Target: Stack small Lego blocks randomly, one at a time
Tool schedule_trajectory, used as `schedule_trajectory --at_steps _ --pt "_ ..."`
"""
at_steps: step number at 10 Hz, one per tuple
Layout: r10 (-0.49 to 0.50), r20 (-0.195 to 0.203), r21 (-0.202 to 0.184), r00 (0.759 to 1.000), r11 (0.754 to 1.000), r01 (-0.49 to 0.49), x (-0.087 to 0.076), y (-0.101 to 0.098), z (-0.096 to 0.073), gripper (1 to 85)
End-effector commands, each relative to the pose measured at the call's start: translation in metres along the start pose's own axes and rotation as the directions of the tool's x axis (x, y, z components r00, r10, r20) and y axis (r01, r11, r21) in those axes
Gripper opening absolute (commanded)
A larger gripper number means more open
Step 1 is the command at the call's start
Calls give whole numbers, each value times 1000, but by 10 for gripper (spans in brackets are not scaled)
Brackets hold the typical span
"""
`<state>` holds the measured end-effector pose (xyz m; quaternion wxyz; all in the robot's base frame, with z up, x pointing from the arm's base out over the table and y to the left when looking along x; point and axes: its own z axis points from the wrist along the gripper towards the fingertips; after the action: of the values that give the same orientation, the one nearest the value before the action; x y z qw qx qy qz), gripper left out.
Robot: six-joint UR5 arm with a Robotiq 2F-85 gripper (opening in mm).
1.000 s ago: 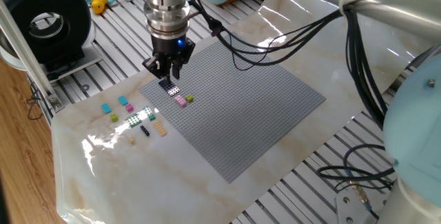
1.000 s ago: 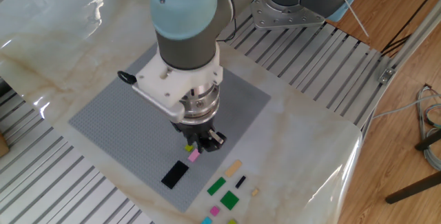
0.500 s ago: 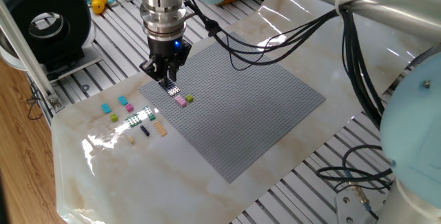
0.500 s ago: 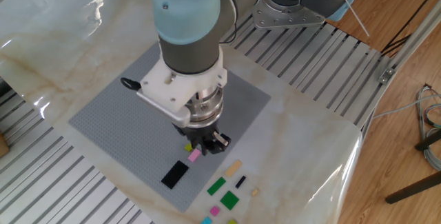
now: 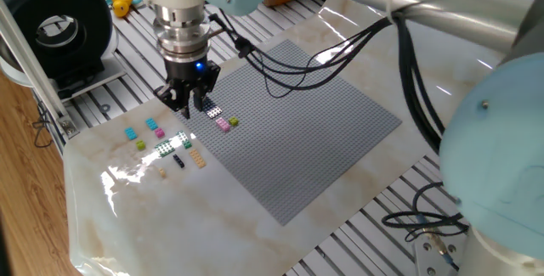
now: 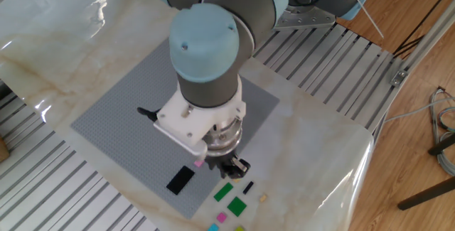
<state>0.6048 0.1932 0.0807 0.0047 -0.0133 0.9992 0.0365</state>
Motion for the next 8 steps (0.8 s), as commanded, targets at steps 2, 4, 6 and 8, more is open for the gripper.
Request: schedule_trajectory --at_steps 2,4,6,8 --pt "5 7 -27 1000 1000 -5 -2 11 9 333" --pt "39 20 -35 999 999 -38 -8 31 24 337" --pt "30 9 -35 1000 999 -29 -5 36 27 320" --pt "14 8 -33 1000 999 -14 -5 35 27 323"
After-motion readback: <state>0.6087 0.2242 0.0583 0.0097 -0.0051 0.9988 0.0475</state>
